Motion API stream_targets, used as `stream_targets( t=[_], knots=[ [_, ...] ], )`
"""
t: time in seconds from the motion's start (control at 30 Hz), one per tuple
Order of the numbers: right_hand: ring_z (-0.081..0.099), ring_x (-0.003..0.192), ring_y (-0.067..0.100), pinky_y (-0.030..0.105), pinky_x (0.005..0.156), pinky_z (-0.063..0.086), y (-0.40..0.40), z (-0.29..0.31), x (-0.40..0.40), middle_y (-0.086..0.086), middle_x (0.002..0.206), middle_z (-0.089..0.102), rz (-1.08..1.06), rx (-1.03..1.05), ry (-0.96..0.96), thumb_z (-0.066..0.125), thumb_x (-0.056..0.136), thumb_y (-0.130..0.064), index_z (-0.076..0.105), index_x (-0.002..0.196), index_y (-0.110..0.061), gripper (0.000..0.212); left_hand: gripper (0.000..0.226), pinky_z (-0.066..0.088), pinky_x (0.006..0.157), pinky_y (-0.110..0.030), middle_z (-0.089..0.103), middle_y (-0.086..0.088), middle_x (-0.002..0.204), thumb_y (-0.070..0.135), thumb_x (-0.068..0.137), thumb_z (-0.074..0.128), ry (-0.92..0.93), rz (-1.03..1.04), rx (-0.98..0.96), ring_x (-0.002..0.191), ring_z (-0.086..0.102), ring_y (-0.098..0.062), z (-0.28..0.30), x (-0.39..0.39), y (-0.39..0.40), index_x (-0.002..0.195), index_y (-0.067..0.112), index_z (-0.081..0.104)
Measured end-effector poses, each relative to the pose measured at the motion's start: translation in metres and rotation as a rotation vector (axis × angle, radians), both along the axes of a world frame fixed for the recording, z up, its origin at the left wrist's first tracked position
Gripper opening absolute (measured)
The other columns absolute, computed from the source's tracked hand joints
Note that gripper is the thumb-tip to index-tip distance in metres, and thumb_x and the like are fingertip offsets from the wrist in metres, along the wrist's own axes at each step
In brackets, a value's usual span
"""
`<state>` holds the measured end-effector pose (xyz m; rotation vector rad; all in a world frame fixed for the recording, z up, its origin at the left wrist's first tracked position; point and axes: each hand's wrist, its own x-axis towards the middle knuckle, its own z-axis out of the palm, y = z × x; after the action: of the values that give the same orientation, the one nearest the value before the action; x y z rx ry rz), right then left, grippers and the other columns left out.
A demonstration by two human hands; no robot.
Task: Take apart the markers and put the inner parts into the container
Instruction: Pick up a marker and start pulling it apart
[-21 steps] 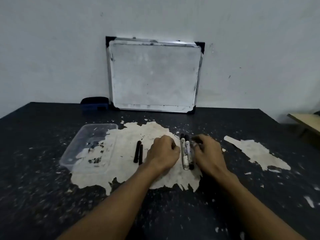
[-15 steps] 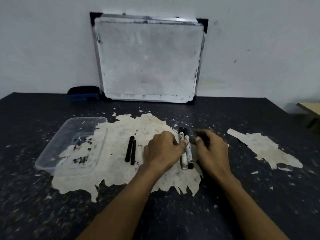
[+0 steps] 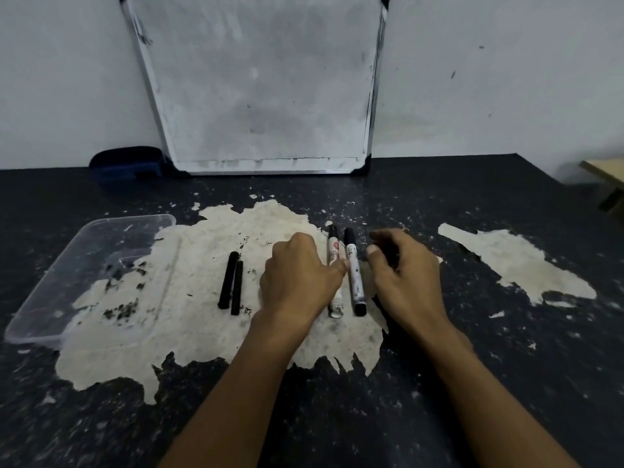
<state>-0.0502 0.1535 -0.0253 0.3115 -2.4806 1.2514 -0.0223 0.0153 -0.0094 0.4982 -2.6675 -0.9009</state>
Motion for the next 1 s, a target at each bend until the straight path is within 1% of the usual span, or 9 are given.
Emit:
stream_targets(
  t=[0.1,0.23,0.3,0.4,0.5,0.67,0.77,0.87,1.0],
  knots=[
    [0.064,0.098,0.011,0.032,0.086,0.055,0.000,0.000,0.000,-0.001,0.111,0.071,0.002,-0.001,0.000,0.058,0.093,-0.023,0.065,0.121,-0.015,0.030,0.036,0.034,0.050,-0.029,0.061,-0.007,0.073,0.042,0.081,0.068,-0.002,0.009,0.010,0.070,0.060,-0.028,0.001,-0.001,0.000,0.066,0.013,0.053],
    [0.064,0.095,0.008,0.025,0.083,0.054,0.000,0.001,0.000,-0.003,0.109,0.071,0.004,-0.023,-0.009,0.059,0.093,-0.023,0.065,0.120,-0.016,0.029,0.045,0.027,0.046,-0.025,0.048,-0.004,0.054,0.037,0.083,0.065,-0.025,0.020,0.115,0.051,0.049,-0.024,0.004,-0.001,-0.007,0.053,0.009,0.047],
    [0.063,0.093,0.004,0.015,0.077,0.050,-0.001,0.004,0.002,-0.005,0.106,0.071,-0.004,-0.071,0.004,0.060,0.093,-0.022,0.067,0.116,-0.017,0.025,0.041,0.031,0.043,-0.021,0.050,-0.003,0.049,0.030,0.085,0.067,-0.024,0.047,0.427,0.038,0.044,-0.018,0.009,-0.002,-0.014,0.056,0.001,0.059],
    [0.064,0.089,0.000,0.008,0.071,0.048,-0.004,0.015,0.009,-0.008,0.099,0.072,0.003,-0.132,0.091,0.063,0.091,-0.024,0.071,0.107,-0.019,0.019,0.029,0.030,0.038,-0.019,0.063,-0.008,0.056,0.021,0.090,0.065,0.009,0.031,1.126,0.037,0.048,-0.013,0.021,0.000,-0.027,0.064,0.007,0.068],
    [0.066,0.083,0.001,0.005,0.068,0.045,-0.014,0.028,0.023,-0.012,0.086,0.072,0.106,-0.192,0.210,0.065,0.091,-0.024,0.073,0.097,-0.018,0.012,0.023,0.041,0.037,-0.021,0.069,-0.008,0.060,0.017,0.093,0.062,0.127,-0.030,1.446,0.044,0.059,-0.013,0.028,0.002,-0.036,0.074,0.007,0.070],
    [0.065,0.079,0.001,0.004,0.068,0.041,-0.028,0.031,0.040,-0.009,0.086,0.071,0.208,-0.141,0.332,0.076,0.082,-0.033,0.071,0.104,-0.013,0.031,0.022,0.052,0.042,-0.021,0.064,-0.004,0.051,0.012,0.098,0.057,0.298,-0.046,1.543,0.043,0.061,-0.011,0.030,0.005,-0.034,0.080,0.001,0.066],
    [0.063,0.077,0.002,0.003,0.072,0.041,-0.031,0.025,0.041,-0.004,0.087,0.073,0.150,-0.081,0.378,0.081,0.079,-0.025,0.073,0.102,-0.009,0.029,0.021,0.053,0.044,-0.023,0.066,-0.005,0.054,0.012,0.098,0.058,0.294,-0.072,1.528,0.047,0.062,-0.012,0.031,0.008,-0.032,0.082,0.001,0.066],
    [0.064,0.076,0.001,0.002,0.071,0.042,-0.031,0.023,0.039,-0.004,0.083,0.073,0.135,-0.131,0.383,0.080,0.079,-0.016,0.075,0.097,-0.007,0.021,0.023,0.056,0.053,-0.028,0.071,-0.007,0.066,0.017,0.096,0.061,0.262,-0.138,1.472,0.061,0.066,-0.017,0.027,0.011,-0.031,0.079,0.006,0.072],
    [0.067,0.071,-0.001,0.008,0.064,0.047,-0.031,0.026,0.040,-0.011,0.081,0.074,0.188,-0.289,0.234,0.079,0.078,-0.016,0.077,0.095,-0.011,0.018,0.022,0.060,0.063,-0.030,0.078,-0.013,0.084,0.013,0.092,0.063,0.238,-0.276,1.444,0.079,0.075,-0.023,0.027,0.017,-0.033,0.076,0.011,0.078]
  ],
)
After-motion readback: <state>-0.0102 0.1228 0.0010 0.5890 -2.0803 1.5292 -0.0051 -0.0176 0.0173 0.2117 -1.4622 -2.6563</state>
